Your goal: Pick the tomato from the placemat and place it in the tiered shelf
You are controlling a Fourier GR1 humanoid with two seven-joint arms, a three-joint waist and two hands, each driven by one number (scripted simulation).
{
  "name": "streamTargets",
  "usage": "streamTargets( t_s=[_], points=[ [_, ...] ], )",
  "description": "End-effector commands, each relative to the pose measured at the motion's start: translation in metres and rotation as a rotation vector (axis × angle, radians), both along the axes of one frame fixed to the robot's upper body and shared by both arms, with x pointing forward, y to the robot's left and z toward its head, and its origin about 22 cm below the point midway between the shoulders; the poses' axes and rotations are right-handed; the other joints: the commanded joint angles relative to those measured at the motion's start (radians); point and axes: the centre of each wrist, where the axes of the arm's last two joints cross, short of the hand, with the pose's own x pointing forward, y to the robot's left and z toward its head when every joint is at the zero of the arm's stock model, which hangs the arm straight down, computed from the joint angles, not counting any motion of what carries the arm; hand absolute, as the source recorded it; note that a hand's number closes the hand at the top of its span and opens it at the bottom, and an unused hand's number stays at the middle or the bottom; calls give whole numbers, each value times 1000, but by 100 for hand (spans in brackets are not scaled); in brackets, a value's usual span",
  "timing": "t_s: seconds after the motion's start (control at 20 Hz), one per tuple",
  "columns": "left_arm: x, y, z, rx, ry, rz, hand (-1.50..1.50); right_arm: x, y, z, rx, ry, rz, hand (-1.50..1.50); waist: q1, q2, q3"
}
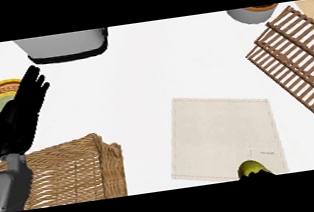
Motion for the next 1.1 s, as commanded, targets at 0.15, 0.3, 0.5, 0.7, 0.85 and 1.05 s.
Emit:
streamTargets(
  t_s=[0.15,0.3,0.5,0.7,0.85,1.05],
  points=[
    [1,-5,2,-9,-10,-14,0,-27,-51,60,93,-144,-145,150,4,4,-11],
    [8,6,9,-11,-7,-5,0,-12,-57,59,62,-137,-201,150,5,11,-10],
    [2,-10,-7,-11,-6,-4,0,-2,-67,62,44,-149,-259,150,-9,9,-8],
    [3,2,-3,-28,-10,-3,0,22,-73,58,96,-148,-301,150,1,13,-6],
    [6,2,2,-32,3,17,0,28,-83,56,103,-152,-336,150,-13,9,-3],
    [-2,0,-4,-35,10,-6,0,43,-95,56,112,-171,-372,150,-10,4,-1]
  ],
)
